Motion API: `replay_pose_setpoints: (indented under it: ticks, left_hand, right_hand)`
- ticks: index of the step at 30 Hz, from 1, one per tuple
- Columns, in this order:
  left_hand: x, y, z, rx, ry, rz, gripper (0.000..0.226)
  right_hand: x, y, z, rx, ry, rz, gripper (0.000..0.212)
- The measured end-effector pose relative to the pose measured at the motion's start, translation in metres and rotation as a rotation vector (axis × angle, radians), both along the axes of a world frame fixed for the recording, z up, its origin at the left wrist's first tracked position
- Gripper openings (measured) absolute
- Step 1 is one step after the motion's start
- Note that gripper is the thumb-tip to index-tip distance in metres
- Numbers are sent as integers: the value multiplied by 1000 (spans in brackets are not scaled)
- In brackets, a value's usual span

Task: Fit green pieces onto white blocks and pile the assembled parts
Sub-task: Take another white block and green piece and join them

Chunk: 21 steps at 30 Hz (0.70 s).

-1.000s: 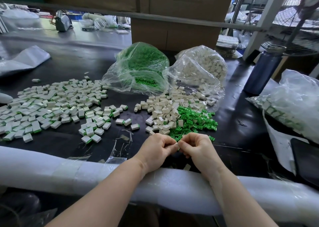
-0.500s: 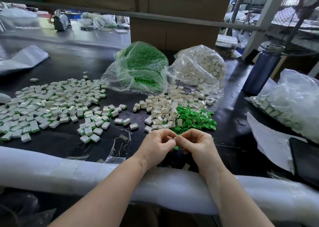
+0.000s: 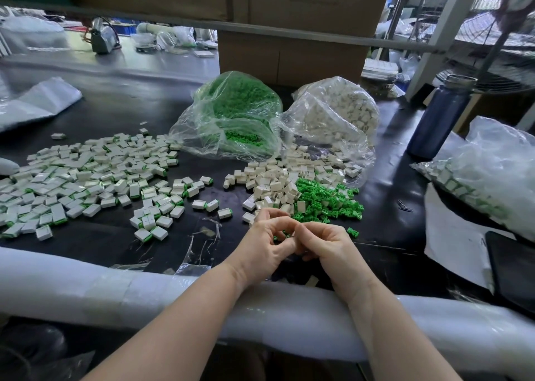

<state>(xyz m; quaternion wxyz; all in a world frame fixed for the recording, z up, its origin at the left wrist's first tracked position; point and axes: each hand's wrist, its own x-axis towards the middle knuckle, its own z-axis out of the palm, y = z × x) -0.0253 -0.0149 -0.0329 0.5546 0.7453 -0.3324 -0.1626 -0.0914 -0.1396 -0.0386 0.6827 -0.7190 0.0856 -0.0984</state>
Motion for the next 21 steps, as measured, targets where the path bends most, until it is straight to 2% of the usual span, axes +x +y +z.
replay_pose_setpoints:
  ticks: [6, 12, 21]
  left_hand:
    - [-1, 0, 0, 21, -30, -37, 14]
    - [-3, -2, 0, 34, -33, -71, 19]
    - [-2, -2, 0, 36, -71, -53, 16]
  right_hand:
    - [0, -2, -3, 25, -16, -8, 26]
    - [0, -3, -3, 52, -16, -12, 17]
    - [-1, -1, -1, 28, -19, 7, 21]
